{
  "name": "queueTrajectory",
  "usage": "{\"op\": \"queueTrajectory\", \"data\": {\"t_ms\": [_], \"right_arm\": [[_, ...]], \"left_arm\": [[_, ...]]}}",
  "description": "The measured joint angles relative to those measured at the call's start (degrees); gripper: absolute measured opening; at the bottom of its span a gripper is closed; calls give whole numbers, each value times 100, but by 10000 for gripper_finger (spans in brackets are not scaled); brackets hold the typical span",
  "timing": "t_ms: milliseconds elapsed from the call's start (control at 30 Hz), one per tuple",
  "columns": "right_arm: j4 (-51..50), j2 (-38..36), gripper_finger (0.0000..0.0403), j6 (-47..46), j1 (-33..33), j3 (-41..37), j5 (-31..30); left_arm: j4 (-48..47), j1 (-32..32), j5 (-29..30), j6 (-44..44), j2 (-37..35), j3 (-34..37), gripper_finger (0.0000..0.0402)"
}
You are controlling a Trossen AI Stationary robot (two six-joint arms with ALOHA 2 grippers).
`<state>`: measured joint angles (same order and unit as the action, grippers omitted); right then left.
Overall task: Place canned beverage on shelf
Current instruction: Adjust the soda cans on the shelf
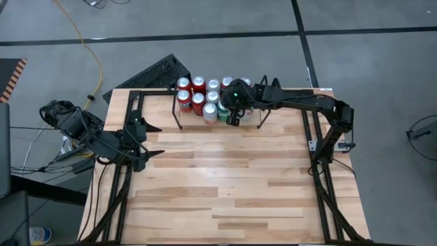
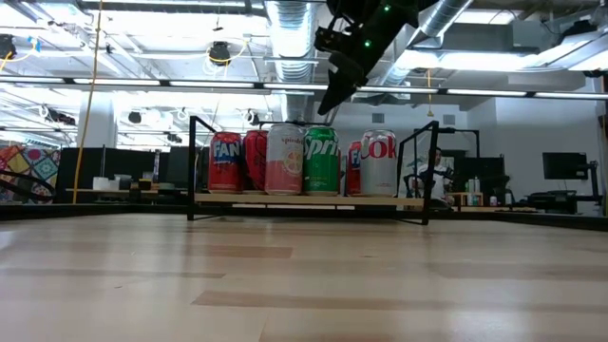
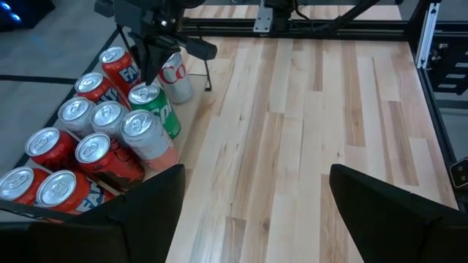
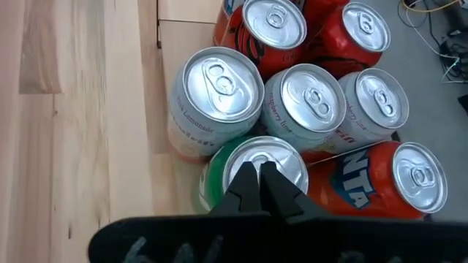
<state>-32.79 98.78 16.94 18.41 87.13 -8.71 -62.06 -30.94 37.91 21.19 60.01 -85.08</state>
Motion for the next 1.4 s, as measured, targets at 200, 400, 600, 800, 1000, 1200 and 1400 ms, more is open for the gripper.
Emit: {"op": "queueTrajectory", "data": {"t_ms": [200,400,600,800,1000,1200,1400], "right_arm": [[62,108,0,-42,59,-52,153],[-65,329,0,-56,59,-50,100],[-201,337,0,-84,37,-48,-30],[-720,173,0,-185,33,-52,-178],[-1091,140,0,-340,37,-50,-384],[-1062,168,0,-309,37,-71,-360],[-995,165,0,-296,39,-77,-354]], "left_arm": [[1,0,0,2,0,0,325],[0,0,-1,56,2,0,325],[-9,-1,-1,57,2,0,325],[-15,0,-4,59,2,0,325],[-17,0,-2,57,2,0,325],[-17,0,-2,59,2,0,325],[-17,-1,-2,57,2,0,325]]}}
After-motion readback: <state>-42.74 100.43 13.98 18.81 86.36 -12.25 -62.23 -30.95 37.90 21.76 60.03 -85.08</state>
